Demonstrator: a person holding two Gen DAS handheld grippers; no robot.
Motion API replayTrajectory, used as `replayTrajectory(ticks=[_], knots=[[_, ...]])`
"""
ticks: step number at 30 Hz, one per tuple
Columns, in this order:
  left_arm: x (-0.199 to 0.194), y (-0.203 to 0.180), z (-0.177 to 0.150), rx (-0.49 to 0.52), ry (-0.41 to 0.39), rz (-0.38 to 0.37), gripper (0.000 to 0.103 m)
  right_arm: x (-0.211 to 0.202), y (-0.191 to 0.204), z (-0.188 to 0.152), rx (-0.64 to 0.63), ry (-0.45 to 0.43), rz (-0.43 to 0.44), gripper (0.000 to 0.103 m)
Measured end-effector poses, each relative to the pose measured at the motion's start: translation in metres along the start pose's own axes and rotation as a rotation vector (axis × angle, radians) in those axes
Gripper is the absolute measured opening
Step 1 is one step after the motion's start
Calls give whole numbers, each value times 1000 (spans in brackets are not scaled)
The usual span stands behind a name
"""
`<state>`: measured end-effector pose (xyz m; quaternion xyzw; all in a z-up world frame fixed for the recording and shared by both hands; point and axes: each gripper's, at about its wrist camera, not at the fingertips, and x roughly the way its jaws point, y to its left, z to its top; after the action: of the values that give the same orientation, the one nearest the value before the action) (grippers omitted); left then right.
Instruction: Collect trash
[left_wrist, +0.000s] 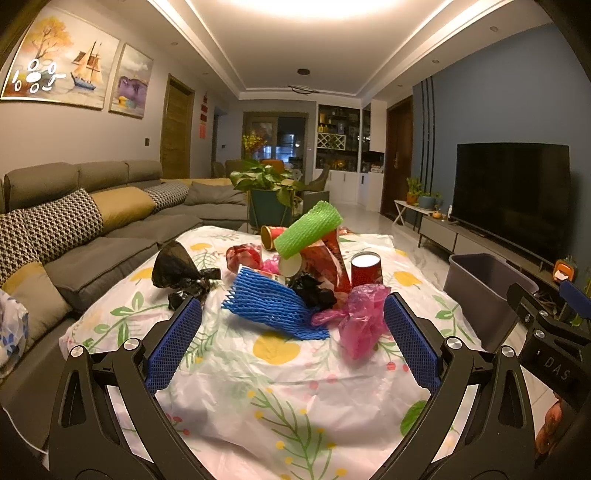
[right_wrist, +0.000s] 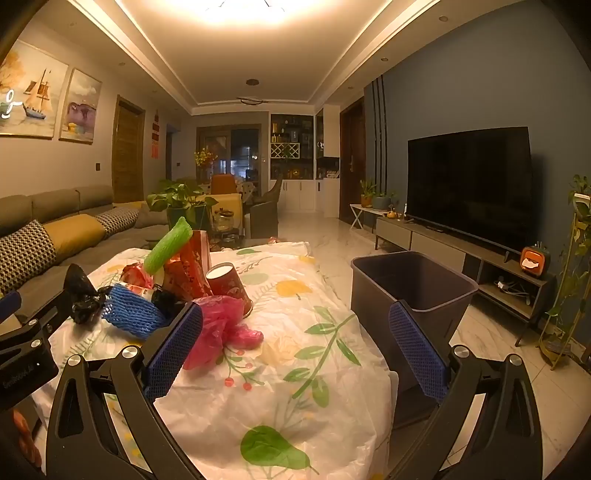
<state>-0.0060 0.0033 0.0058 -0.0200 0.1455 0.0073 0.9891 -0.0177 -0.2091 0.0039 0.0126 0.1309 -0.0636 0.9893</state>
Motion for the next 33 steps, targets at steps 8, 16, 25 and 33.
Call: replayTrajectory(ticks=[8,16,25,33], knots=[[0,-1,-1,-3,2,-3,98,0,0,1,0,-1,0,98],[1,-2,-1,1,-2,-3,98,-2,-1,0,2,-4,0,98],[2,-3,-1,-1,-1,-5,98,-1,-2,3,2,-7,-2,98],[4,-5,-2,-2,-4,-6,98,-1,-2,5,2,-10,-2,98]])
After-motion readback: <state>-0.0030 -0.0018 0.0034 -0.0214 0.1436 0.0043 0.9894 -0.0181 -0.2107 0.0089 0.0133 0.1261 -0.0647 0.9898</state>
